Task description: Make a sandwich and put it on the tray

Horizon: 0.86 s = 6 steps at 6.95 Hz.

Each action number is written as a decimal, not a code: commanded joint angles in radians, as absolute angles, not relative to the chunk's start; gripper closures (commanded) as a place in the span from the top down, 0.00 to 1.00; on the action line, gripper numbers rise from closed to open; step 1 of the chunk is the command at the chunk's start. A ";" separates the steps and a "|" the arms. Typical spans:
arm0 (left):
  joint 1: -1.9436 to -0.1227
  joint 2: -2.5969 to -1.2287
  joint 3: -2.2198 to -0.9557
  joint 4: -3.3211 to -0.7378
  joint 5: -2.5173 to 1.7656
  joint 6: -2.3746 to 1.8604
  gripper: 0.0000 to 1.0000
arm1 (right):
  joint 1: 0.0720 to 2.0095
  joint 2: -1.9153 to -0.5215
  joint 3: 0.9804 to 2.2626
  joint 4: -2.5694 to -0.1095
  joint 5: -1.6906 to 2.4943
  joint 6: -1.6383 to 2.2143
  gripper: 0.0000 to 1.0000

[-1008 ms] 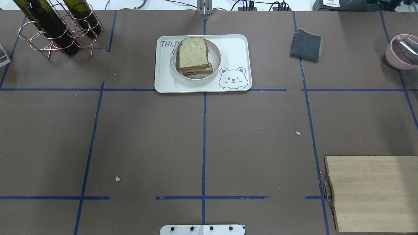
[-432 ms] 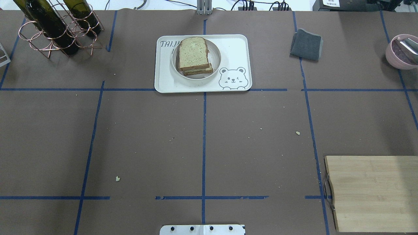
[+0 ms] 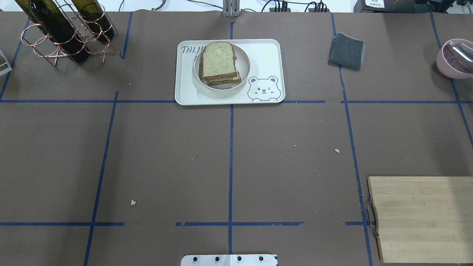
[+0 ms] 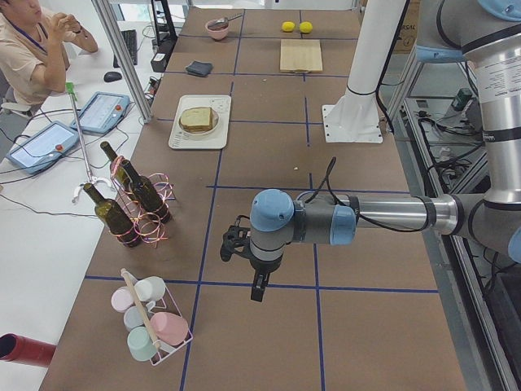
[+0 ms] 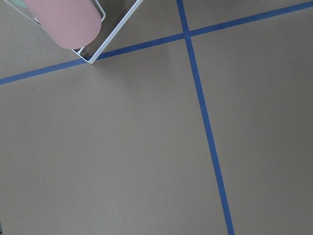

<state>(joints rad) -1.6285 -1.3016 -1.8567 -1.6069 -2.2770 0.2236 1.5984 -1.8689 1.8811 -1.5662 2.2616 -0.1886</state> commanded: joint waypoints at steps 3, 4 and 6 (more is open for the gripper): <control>-1.629 -1.305 -1.853 -1.612 -2.278 0.230 1.00 | 1.598 -1.873 1.865 -1.565 2.261 -0.195 1.00; -1.629 -1.305 -1.852 -1.612 -2.278 0.230 1.00 | 1.598 -1.876 1.865 -1.565 2.263 -0.195 1.00; -1.628 -1.305 -1.850 -1.612 -2.278 0.230 1.00 | 1.598 -1.878 1.873 -1.565 2.264 -0.193 1.00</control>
<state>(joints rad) -1.6283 -1.3055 -1.8510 -1.6121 -2.2780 0.2301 1.5984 -1.8771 1.8705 -1.5647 2.2634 -0.1943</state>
